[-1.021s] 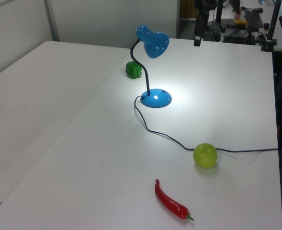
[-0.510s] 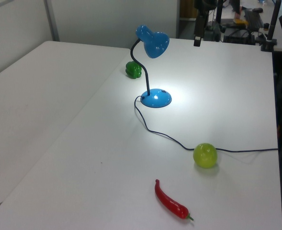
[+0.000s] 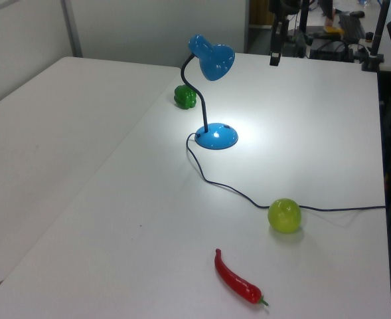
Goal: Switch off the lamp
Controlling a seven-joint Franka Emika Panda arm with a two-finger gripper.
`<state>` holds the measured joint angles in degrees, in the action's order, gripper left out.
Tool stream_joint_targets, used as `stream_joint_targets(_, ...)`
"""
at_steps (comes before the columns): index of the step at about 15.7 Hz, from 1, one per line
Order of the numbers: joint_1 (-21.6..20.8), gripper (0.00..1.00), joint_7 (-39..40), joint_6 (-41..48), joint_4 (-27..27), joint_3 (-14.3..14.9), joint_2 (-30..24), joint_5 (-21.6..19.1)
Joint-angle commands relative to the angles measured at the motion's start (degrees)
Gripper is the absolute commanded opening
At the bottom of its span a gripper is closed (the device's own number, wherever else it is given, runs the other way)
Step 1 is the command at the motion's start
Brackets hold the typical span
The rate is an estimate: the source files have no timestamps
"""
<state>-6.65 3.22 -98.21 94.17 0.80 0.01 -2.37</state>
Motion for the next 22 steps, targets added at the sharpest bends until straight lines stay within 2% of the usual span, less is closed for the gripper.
stream_joint_targets(1, -0.82, 0.0, 1.26, -1.02, 1.55, 0.69, -0.72, -0.09)
stream_joint_targets(9, -0.91, 0.0, 0.21, -0.14, 3.03, 0.52, -0.89, -0.35)
stream_joint_targets(16, 0.76, 0.0, 0.3, -1.29, 9.8, 0.61, -1.07, 0.7)
stream_joint_targets(18, 1.72, 0.0, 0.82, -4.26, 12.61, 0.69, -1.24, 2.54)
stream_joint_targets(22, 3.75, 0.0, 1.53, -10.41, 18.58, 1.57, -1.33, 3.69)
